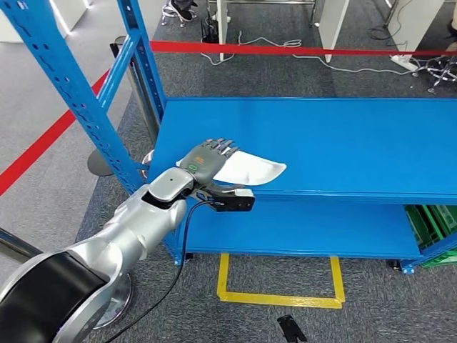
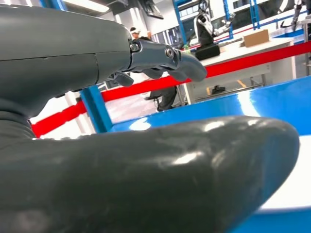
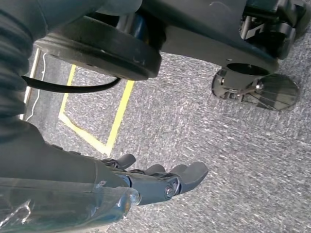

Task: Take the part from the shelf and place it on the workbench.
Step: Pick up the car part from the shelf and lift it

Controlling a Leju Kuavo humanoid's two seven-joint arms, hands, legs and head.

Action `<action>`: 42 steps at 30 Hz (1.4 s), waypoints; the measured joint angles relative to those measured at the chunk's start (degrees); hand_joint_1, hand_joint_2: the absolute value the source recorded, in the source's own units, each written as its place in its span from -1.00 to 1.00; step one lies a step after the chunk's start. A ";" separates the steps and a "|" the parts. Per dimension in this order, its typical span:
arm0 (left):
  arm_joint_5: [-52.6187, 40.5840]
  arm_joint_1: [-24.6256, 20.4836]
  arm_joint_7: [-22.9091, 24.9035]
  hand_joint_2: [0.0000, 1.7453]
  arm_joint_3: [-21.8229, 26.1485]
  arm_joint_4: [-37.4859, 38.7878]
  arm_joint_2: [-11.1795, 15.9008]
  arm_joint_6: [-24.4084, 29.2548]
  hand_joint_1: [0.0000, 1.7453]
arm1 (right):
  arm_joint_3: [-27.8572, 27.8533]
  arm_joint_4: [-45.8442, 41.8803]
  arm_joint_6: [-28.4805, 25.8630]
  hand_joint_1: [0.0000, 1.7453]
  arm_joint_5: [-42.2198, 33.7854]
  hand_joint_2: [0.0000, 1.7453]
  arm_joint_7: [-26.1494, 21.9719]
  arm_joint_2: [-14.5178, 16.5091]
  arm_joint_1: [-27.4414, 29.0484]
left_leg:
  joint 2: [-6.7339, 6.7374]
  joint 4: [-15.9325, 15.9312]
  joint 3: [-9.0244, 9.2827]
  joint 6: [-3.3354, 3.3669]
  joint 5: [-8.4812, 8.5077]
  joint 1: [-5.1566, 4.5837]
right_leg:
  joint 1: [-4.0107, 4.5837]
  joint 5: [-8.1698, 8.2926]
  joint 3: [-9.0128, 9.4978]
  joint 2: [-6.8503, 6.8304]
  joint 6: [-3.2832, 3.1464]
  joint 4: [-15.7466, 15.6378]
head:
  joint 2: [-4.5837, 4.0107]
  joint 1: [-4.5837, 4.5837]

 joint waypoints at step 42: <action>3.57 4.42 -0.65 1.00 0.27 1.75 5.62 -6.90 -0.53 | -0.25 0.00 0.50 -1.00 2.04 1.00 0.25 -0.02 -0.33 | -0.20 -1.92 -3.59 0.68 5.75 0.21 | 0.39 -1.97 3.41 -0.10 0.87 -1.71 | -0.01 -0.13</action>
